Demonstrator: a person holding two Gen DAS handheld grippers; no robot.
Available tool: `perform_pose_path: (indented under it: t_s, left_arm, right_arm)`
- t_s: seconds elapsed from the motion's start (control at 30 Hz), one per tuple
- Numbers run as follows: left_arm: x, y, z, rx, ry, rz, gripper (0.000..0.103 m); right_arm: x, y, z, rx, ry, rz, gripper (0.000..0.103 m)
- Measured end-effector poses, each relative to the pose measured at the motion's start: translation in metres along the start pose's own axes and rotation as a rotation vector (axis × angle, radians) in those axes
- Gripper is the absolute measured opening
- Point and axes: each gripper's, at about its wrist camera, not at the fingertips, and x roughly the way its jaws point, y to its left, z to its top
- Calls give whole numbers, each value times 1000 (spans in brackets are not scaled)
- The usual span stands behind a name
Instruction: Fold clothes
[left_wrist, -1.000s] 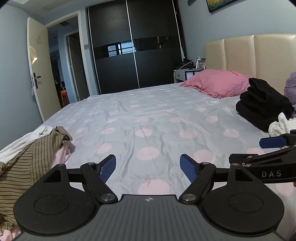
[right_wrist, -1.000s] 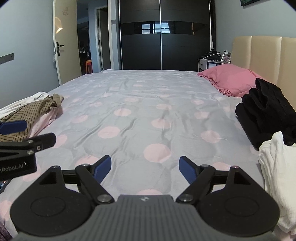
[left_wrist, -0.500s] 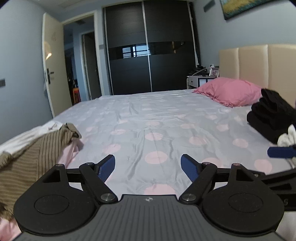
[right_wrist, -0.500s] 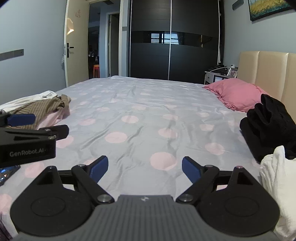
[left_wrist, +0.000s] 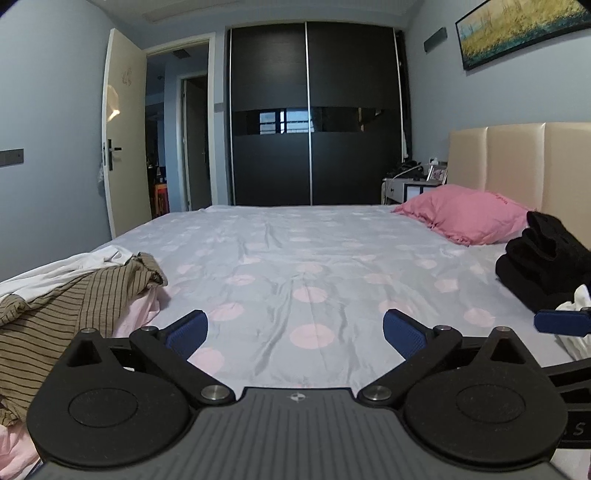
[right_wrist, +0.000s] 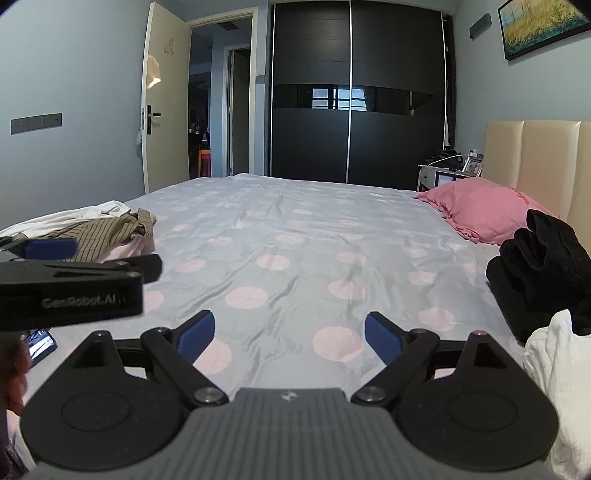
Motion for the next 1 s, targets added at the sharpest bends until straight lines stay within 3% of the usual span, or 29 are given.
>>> perform_pose_path:
  t_s: [0.43, 1.0]
  left_arm:
    - [-2, -3, 3, -15, 11, -36, 103]
    - [2, -6, 0, -10, 68, -12, 103]
  right_arm:
    - [-5, 4, 1, -11, -11, 28, 91]
    - [-1, 3, 2, -10, -3, 33, 91]
